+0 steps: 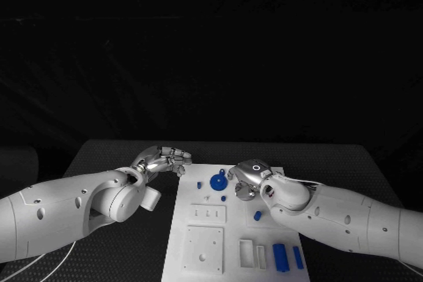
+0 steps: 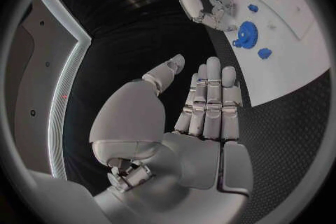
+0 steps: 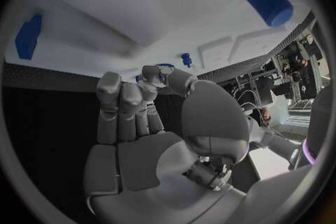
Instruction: Assemble the parts on the task board
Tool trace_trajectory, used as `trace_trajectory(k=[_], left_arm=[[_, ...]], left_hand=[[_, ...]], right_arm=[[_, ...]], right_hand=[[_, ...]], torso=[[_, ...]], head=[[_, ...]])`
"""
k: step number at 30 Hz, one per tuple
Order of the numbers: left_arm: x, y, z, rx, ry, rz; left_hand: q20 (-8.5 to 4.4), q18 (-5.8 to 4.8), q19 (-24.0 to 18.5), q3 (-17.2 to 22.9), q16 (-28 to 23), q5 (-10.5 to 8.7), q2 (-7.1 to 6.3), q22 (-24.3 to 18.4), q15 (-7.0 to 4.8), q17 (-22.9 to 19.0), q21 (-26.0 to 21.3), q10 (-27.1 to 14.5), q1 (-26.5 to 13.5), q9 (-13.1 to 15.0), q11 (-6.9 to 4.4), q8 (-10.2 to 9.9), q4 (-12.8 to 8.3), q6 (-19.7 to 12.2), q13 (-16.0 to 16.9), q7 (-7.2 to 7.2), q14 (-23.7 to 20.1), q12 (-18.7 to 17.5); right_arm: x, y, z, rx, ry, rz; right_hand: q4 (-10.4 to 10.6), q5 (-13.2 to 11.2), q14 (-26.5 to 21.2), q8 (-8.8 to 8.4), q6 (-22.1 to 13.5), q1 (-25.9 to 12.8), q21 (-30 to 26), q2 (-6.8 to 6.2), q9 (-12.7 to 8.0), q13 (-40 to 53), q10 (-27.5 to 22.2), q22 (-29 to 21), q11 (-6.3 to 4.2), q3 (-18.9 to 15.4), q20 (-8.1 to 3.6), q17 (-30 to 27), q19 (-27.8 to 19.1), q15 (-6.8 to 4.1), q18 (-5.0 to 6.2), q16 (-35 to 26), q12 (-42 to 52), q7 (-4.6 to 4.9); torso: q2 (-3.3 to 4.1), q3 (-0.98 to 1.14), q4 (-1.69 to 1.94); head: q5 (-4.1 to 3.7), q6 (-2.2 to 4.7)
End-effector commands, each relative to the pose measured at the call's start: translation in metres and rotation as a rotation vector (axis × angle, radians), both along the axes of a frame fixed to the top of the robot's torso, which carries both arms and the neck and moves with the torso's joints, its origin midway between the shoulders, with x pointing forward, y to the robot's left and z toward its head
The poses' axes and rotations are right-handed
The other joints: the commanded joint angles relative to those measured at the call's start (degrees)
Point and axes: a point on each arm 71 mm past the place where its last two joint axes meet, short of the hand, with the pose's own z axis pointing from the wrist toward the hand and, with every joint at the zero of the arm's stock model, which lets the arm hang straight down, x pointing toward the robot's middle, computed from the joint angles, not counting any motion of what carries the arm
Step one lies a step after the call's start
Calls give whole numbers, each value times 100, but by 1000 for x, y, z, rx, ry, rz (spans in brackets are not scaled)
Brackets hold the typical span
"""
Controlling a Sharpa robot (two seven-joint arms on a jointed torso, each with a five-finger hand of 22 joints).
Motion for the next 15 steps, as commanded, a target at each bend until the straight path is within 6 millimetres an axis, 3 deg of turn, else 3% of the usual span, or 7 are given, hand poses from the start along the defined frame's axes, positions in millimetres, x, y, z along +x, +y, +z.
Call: trace_trajectory(k=[1,4,9,10,12,13,15], left_arm=[[0,-1,2,-4,-8,-9],[0,-1,2,-4,-10,-8],[2,2,1,-2,-13,-2],[2,2,1,-1,-13,0],[3,3,1,0,-15,2],[4,3,1,1,-15,2],[4,4,1,1,-15,4]], left_hand=[[-17,66,-14,40,-19,-11,6,57,14,6,29,0,-42,8,31,-35,1,-28,5,14,-2,-24],[-17,66,-14,40,-19,-11,6,57,14,6,29,-1,-42,9,31,-35,1,-28,6,14,-2,-25],[-17,66,-15,40,-20,-12,4,57,14,7,29,-1,-42,9,31,-35,0,-28,6,13,-2,-25],[-17,66,-15,40,-20,-12,4,57,15,7,29,-1,-42,9,31,-35,0,-28,6,12,-2,-25],[-17,66,-15,40,-21,-13,3,56,15,8,30,0,-42,10,31,-34,-1,-27,7,12,-2,-25],[-17,66,-16,40,-21,-13,2,56,15,8,30,2,-42,10,31,-34,-1,-26,8,12,-2,-24],[-16,66,-16,40,-22,-14,2,56,15,10,30,8,-42,12,31,-32,-1,-23,10,11,-2,-22]], right_arm=[[-3,-6,7,64,-34,1],[-5,-18,21,142,-53,2],[-6,-40,41,232,-14,-15],[-6,-45,44,244,-4,-23],[-6,-58,50,276,23,-35],[-6,-65,52,293,37,-44],[-6,-79,53,329,70,-62]], right_hand=[[0,-30,27,34,62,-53,18,-20,-8,-14,-11,61,26,78,19,11,10,4,257,-30,30,6],[11,-107,30,43,76,-51,19,-64,-9,-20,-5,57,26,104,14,13,20,4,257,-34,30,7],[186,-984,51,79,118,11,12,-298,-5,-37,11,29,51,-61,-17,19,74,28,257,-46,37,37],[255,-1600,49,98,138,24,6,-400,2,-39,1,21,69,-185,-29,19,78,39,257,-56,38,55],[328,-2086,49,94,121,55,-3,-482,-4,-42,-11,16,77,-327,-35,21,73,52,257,-67,42,60],[347,-2585,46,102,122,35,-1,-535,0,-41,-21,18,80,-467,-38,24,68,57,257,-70,46,58],[377,-2853,37,97,109,6,-12,-570,-5,-40,-45,19,89,-631,-34,25,42,61,257,-82,47,73]], torso=[[-3,2,-1],[-10,1,-11],[-22,12,-45],[-26,15,-53],[-36,23,-77],[-41,25,-84],[-54,34,-114]], head=[[-7,21],[-17,43],[-13,71],[-12,74],[-13,81],[-16,85],[-15,88]])
